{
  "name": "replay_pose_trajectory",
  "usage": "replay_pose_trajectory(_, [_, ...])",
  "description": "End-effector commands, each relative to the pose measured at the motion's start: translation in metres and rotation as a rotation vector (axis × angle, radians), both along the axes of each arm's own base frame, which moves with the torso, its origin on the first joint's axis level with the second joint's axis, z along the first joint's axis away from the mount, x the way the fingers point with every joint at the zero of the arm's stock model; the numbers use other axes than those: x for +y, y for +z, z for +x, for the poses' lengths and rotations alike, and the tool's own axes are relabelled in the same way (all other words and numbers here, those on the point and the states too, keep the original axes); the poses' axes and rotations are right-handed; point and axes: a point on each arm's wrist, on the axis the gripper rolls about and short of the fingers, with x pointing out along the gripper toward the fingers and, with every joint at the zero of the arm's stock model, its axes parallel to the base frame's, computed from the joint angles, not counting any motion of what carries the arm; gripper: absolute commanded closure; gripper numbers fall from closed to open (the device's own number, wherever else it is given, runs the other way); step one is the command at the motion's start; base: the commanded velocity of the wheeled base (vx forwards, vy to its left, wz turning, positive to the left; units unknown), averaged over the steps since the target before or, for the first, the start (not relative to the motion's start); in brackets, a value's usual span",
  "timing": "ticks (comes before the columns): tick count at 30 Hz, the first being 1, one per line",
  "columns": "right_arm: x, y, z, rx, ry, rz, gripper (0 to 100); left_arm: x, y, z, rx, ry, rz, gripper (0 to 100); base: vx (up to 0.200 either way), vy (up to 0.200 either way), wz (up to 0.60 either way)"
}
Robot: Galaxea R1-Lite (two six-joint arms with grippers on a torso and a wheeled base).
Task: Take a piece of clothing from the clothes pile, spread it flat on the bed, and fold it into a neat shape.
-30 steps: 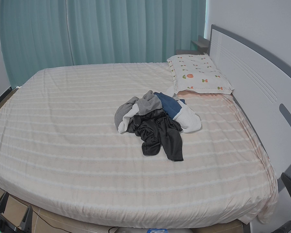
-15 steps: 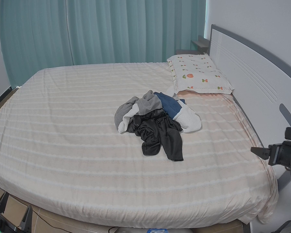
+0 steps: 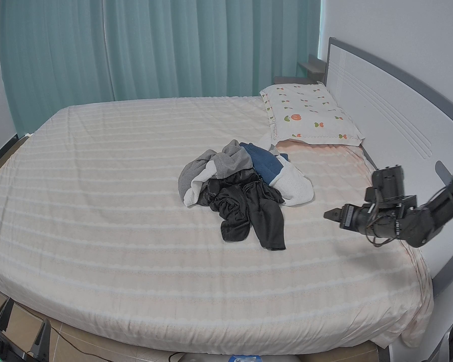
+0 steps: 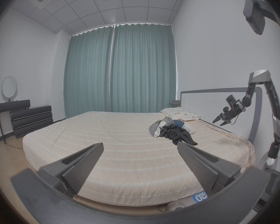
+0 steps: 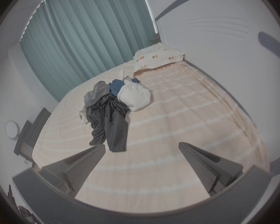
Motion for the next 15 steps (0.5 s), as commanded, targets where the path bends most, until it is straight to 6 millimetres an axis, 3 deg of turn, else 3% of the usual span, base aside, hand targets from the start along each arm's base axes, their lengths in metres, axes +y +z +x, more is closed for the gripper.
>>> replay_pose_trajectory(1, [0.047,-0.074,0.046,0.086,0.006,0.018,0,0.000,-0.004,0.000,-0.003,0.000,-0.001,0,0.000,0.000,0.00])
replay_pose_trajectory(7, [0.077,-0.106,0.061,0.091,0.059,0.016,0,0.000,-0.004,0.000,-0.003,0.000,-0.001,0,0.000,0.000,0.00])
replay_pose_trajectory(15, [0.096,-0.119,0.078,0.065,0.086,0.007,0,0.000,-0.004,0.000,-0.003,0.000,-0.001,0,0.000,0.000,0.00])
